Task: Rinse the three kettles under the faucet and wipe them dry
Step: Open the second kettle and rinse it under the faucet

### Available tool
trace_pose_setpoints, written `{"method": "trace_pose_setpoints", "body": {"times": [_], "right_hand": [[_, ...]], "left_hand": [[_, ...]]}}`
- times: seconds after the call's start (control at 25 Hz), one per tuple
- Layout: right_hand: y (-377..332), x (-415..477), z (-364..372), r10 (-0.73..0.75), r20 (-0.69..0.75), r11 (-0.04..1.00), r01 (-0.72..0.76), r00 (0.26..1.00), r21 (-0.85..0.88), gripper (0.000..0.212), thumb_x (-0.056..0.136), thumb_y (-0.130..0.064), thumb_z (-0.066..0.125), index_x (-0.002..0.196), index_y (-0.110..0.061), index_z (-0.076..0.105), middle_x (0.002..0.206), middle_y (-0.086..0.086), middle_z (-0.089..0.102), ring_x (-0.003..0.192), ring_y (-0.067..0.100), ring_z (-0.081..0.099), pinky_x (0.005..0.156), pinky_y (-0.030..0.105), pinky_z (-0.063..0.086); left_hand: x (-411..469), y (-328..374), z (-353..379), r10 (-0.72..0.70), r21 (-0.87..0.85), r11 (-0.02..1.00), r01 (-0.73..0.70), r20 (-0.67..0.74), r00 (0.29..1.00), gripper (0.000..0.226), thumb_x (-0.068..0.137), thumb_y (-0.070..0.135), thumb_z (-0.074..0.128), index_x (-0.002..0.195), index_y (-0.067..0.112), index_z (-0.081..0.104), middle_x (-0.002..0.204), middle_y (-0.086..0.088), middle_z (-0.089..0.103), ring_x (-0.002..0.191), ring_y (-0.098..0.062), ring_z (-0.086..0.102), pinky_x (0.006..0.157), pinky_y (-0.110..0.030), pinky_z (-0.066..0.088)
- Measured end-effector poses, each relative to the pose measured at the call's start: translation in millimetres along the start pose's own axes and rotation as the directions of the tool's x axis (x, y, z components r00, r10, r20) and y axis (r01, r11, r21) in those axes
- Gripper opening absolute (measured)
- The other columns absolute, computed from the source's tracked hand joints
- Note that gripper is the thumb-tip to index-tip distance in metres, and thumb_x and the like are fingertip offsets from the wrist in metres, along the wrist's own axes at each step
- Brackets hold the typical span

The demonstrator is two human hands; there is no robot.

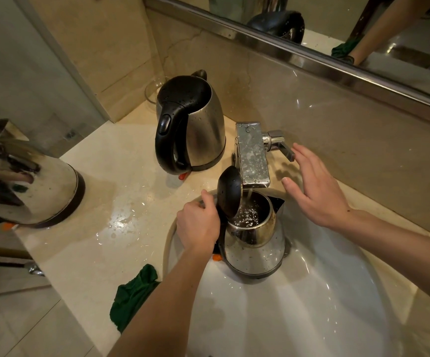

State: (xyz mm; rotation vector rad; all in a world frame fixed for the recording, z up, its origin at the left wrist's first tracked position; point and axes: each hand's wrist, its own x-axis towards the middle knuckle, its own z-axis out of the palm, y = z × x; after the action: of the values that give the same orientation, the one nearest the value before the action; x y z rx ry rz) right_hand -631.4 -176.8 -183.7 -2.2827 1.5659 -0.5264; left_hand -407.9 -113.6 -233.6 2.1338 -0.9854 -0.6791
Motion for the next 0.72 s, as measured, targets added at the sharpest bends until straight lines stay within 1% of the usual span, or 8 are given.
{"method": "trace_pose_setpoints", "body": {"times": [0.2, 0.36, 0.52, 0.72], "right_hand": [[3.9, 0.7, -3.7, -0.029, 0.018, 0.999, 0.03, 0.999, -0.04, 0.082, 0.091, -0.062, 0.021, 0.152, -0.007, 0.025, 0.16, 0.008, 0.024, 0.146, 0.023, 0.023, 0.117, 0.05, 0.026], [7.7, 0.6, -3.8, -0.059, 0.022, 0.996, 0.061, 0.998, -0.072, 0.081, 0.092, -0.06, 0.022, 0.151, -0.005, 0.026, 0.16, 0.01, 0.025, 0.146, 0.025, 0.023, 0.117, 0.051, 0.026], [6.4, 0.2, -1.7, -0.056, 0.016, 0.995, 0.057, 0.998, -0.079, 0.082, 0.092, -0.061, 0.023, 0.152, -0.005, 0.025, 0.16, 0.009, 0.025, 0.146, 0.025, 0.023, 0.117, 0.05, 0.026], [2.3, -2.0, 4.2, -0.065, -0.013, 0.994, 0.063, 0.998, -0.089, 0.082, 0.092, -0.06, 0.027, 0.153, -0.006, 0.021, 0.16, 0.01, 0.023, 0.145, 0.024, 0.026, 0.116, 0.046, 0.027]], "left_hand": [[-1.2, 2.4, -1.2, 0.004, 0.0, 1.0, -0.004, -0.007, 1.0, 0.065, 0.099, 0.053, 0.031, 0.054, 0.014, 0.057, 0.052, -0.002, 0.053, 0.054, -0.021, 0.055, 0.057, -0.036, 0.046], [-1.0, 2.2, -1.4, -0.006, 0.008, 1.0, 0.006, -0.004, 1.0, 0.067, 0.096, 0.055, 0.029, 0.055, 0.013, 0.06, 0.054, -0.005, 0.057, 0.056, -0.023, 0.058, 0.059, -0.037, 0.049], [-1.6, 4.5, -2.9, -0.012, 0.002, 1.0, 0.012, 0.006, 1.0, 0.064, 0.098, 0.053, 0.031, 0.052, 0.015, 0.054, 0.052, -0.003, 0.054, 0.054, -0.022, 0.055, 0.058, -0.036, 0.047], [-2.9, 5.3, -3.6, -0.012, -0.007, 1.0, 0.012, -0.001, 1.0, 0.065, 0.097, 0.054, 0.031, 0.053, 0.014, 0.056, 0.053, -0.005, 0.057, 0.055, -0.023, 0.058, 0.059, -0.039, 0.05]]}}
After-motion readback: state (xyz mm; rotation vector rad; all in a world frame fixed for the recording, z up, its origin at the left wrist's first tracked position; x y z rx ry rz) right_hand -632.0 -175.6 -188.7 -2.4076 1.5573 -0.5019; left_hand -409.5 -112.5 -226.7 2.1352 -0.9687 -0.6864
